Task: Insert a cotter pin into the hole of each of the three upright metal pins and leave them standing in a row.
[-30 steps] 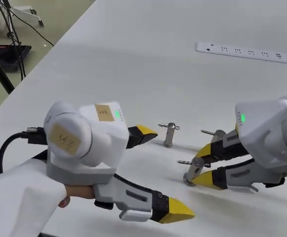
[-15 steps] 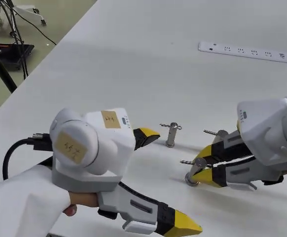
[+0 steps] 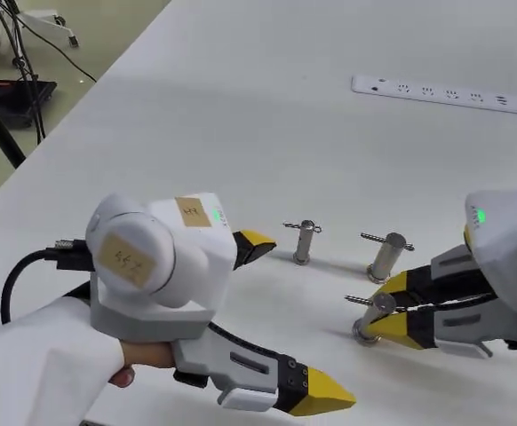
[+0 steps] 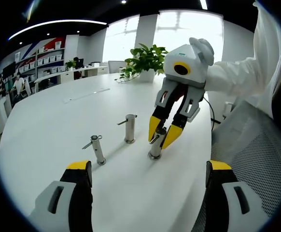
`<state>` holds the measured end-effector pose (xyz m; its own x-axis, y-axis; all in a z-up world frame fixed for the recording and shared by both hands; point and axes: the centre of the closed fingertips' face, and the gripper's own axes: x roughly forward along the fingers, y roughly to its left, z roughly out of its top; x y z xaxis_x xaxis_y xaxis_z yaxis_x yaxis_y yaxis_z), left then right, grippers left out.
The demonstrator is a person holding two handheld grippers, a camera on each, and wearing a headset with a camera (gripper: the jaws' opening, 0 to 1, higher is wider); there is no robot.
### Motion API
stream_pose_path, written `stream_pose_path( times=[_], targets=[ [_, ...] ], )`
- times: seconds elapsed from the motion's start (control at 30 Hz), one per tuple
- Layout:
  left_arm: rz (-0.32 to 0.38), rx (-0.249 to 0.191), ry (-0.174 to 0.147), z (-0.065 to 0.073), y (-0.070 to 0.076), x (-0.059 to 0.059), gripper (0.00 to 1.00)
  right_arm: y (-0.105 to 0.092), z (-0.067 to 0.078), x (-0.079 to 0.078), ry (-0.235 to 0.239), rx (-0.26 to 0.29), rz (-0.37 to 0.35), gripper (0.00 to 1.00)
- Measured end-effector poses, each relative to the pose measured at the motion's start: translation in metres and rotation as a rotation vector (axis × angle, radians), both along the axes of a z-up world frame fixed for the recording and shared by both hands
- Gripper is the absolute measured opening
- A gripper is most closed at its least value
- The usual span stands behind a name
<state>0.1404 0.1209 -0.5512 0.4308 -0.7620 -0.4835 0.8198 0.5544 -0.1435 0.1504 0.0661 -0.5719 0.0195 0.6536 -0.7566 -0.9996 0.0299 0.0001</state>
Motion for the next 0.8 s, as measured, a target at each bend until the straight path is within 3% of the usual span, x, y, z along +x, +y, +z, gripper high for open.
stream_pose_path(
  times=[0.27, 0.5, 0.8],
  targets=[
    [0.019, 0.012, 0.002, -0.003, 0.004, 0.002, 0.97, -0.031, 0.003, 0.012, -0.013, -0.022, -0.032, 0.07],
    [0.024, 0.012, -0.001, -0.001, 0.005, 0.003, 0.97, -0.047, 0.004, 0.024, -0.027, -0.052, -0.062, 0.07],
    [0.041, 0.019, 0.007, -0.002, 0.009, 0.004, 0.98, -0.060, 0.002, 0.043, -0.042, -0.049, -0.110, 0.07]
  ],
)
